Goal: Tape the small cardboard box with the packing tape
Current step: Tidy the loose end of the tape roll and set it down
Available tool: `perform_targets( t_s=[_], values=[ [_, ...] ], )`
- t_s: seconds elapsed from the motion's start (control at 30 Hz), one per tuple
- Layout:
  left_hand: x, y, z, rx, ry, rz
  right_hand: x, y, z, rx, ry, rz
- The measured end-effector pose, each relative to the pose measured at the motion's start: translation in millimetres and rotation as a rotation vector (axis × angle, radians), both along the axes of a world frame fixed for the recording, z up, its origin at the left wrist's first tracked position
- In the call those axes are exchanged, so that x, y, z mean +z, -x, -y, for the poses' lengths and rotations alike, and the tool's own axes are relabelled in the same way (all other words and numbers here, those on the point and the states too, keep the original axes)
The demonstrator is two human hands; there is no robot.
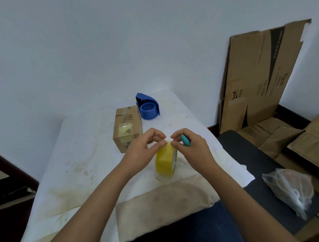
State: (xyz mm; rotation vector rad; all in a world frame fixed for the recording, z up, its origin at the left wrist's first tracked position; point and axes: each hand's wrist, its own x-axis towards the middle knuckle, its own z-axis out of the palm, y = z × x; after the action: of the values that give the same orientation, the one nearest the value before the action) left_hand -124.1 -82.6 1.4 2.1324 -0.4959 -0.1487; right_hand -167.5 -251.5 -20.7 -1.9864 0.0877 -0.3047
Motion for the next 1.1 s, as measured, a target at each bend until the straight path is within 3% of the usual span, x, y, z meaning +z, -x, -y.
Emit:
perform_targets(
  t_s=[0.23, 1.1],
  values=[
    [-4, -3, -5, -0.023, 0.034, -0.069, 6, 1, 0, 0.008, -0.013, -0.004],
    [-18, -6, -6, -0.011, 0.059, 0.048, 14, -3, 2, 0.047, 0.134, -0.107]
  ],
)
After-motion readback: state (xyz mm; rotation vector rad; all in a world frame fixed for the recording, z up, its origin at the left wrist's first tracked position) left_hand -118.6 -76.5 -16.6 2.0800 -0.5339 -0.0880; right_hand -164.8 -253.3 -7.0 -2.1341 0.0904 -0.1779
